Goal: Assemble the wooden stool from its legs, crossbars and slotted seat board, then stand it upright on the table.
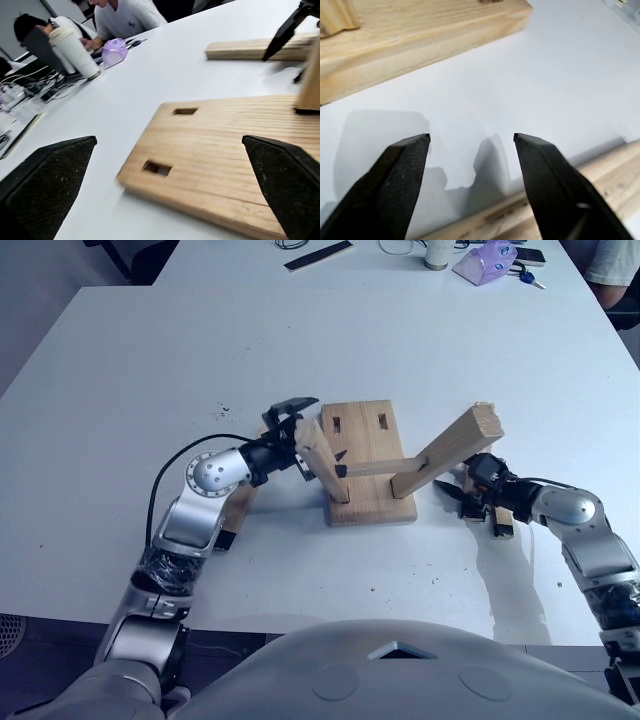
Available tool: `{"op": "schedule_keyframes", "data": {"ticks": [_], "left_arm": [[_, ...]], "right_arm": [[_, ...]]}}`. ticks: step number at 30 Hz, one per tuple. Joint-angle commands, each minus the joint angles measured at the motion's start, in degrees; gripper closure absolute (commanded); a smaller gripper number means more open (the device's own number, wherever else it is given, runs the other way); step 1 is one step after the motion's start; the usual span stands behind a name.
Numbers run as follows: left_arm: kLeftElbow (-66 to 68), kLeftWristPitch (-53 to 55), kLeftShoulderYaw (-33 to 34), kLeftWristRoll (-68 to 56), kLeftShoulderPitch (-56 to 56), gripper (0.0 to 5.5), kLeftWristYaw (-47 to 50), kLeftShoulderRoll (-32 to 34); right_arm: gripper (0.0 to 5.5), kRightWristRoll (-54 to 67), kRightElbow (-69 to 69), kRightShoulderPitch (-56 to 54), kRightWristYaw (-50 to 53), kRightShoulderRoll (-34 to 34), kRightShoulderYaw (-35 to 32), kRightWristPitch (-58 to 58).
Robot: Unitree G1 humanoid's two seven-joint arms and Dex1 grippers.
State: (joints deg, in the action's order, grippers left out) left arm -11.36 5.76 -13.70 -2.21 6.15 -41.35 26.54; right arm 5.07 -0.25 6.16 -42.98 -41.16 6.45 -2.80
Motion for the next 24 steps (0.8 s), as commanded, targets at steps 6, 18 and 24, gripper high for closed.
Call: {"op": "schedule_keyframes", "data": {"ticks": [6,18,24], "left_arm": [[-13.0,6.9,-1.3,-1.5,-7.4,0.1,-2.8,4.4],[-0.4,6.1,3.1,-7.5,7.9,0.1,-6.6,3.9],[40.2,-27.9,-6.8,11.0,26.6,0.1,-0.8,-1.5]], "right_arm": [[2.41,2.0,-20.7,9.7,-5.8,-7.0,-0.9,-11.2],[2.41,6.5,-36.3,23.4,-14.4,-13.8,-1.0,-17.7],[2.41,7.5,-35.8,17.6,-10.3,-4.9,6.8,-21.1]]}}
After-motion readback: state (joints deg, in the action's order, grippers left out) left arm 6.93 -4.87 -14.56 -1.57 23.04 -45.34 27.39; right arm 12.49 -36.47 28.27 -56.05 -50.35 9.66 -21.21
